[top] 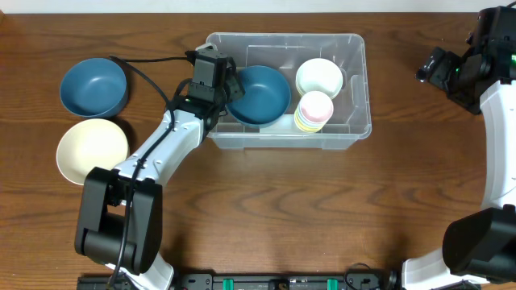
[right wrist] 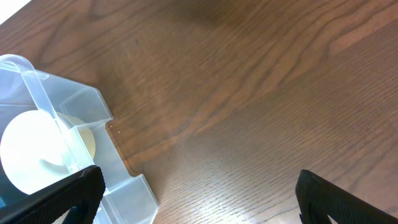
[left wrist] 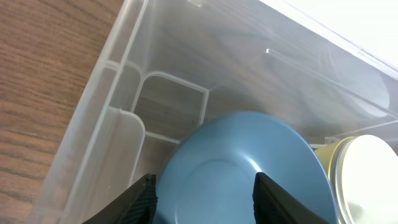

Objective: Pack container
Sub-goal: 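Lift the blue bowl into the bin and release it, then move the left gripper to the cream bowl and grasp its rim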

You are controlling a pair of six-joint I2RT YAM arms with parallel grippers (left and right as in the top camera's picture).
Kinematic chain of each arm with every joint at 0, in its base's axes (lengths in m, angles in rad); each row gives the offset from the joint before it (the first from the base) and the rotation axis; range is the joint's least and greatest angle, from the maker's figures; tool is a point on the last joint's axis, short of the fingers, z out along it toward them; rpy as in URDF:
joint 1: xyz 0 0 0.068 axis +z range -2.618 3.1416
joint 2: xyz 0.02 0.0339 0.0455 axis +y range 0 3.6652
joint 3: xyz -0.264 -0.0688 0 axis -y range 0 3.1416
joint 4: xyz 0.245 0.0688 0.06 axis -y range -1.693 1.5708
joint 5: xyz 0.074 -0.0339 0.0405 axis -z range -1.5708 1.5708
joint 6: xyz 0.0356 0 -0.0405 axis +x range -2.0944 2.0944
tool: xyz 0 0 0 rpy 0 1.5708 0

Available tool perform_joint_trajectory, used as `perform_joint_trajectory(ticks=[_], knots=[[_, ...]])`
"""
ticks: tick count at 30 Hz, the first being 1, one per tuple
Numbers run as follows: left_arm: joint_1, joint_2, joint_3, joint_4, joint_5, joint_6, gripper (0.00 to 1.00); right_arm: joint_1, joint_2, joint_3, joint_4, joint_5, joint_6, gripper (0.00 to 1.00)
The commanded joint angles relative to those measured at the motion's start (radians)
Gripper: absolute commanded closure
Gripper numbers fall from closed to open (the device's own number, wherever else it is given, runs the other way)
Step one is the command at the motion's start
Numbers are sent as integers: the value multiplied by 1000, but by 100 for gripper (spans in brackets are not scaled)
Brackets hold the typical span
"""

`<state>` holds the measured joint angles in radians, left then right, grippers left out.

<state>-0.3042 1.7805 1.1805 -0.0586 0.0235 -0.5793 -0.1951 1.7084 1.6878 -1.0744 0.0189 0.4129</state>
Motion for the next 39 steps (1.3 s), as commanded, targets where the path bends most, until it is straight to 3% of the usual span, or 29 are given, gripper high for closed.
perform_joint_trajectory(ticks=[1,5,12,17,23,30,39], knots=[[-1,-5,13,20,-4,-2,45,-4,7,11,0,8,9,1],[-1,-38,14,53,-4,-2,39,-4,7,11,0,8,9,1],[30,-190,26,-29,-9,29,39,-4,7,11,0,8,9,1],[144,-347,26,-259,-66,44,34,-4,7,11,0,8,9,1],[380,-477,26,-615,-168,44,32,-4,7,11,0,8,9,1],[570,-397,18,-626,-235,71,31,-4,7,11,0,8,9,1],[580,-175,18,-551,-234,205,31,-4,7,11,0,8,9,1]])
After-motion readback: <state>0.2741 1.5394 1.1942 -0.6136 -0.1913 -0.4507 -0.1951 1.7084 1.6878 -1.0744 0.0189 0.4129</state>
